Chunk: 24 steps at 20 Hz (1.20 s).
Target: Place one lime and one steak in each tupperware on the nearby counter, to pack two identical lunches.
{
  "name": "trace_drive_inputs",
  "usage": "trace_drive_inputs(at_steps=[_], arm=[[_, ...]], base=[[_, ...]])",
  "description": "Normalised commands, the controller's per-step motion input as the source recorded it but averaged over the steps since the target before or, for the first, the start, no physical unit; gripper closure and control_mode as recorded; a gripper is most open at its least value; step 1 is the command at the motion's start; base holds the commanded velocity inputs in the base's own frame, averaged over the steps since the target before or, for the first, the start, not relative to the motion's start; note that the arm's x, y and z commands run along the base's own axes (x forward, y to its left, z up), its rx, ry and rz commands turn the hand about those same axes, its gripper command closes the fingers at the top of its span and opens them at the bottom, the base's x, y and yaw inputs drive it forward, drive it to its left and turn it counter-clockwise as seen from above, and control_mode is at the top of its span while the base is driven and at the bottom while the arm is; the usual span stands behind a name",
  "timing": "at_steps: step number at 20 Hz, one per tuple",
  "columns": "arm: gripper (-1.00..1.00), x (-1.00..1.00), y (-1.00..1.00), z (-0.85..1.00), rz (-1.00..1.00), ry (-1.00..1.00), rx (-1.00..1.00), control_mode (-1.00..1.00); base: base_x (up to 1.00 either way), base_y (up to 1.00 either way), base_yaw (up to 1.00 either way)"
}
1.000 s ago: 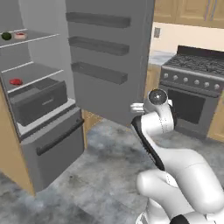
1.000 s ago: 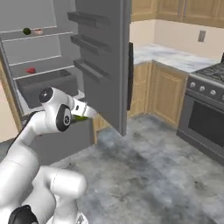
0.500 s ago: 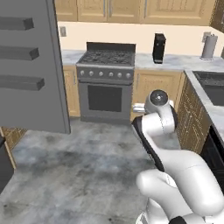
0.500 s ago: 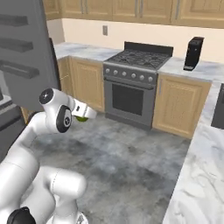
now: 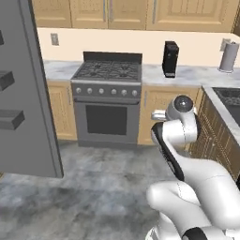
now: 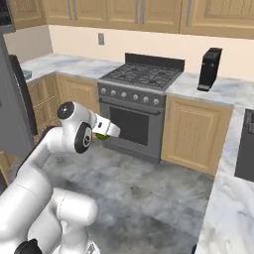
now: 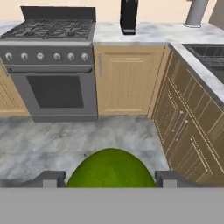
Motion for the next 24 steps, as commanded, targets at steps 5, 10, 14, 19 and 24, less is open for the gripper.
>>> trace_drive_inputs(at_steps=[5, 10, 14, 19, 24], arm=[[1.00, 0.00, 0.00, 0.00, 0.00, 0.00, 0.00, 1.00], [1.00, 0.00, 0.00, 0.00, 0.00, 0.00, 0.00, 1.00], [1.00, 0.00, 0.00, 0.00, 0.00, 0.00, 0.00, 1.00], [1.00, 0.00, 0.00, 0.00, 0.00, 0.00, 0.00, 1.00], [1.00, 0.00, 0.00, 0.00, 0.00, 0.00, 0.00, 1.00]], base=[[1.00, 0.36, 0.14], [1.00, -0.08, 0.19], [1.00, -0.27, 0.15], [1.00, 0.00, 0.42], [1.00, 0.00, 0.50]])
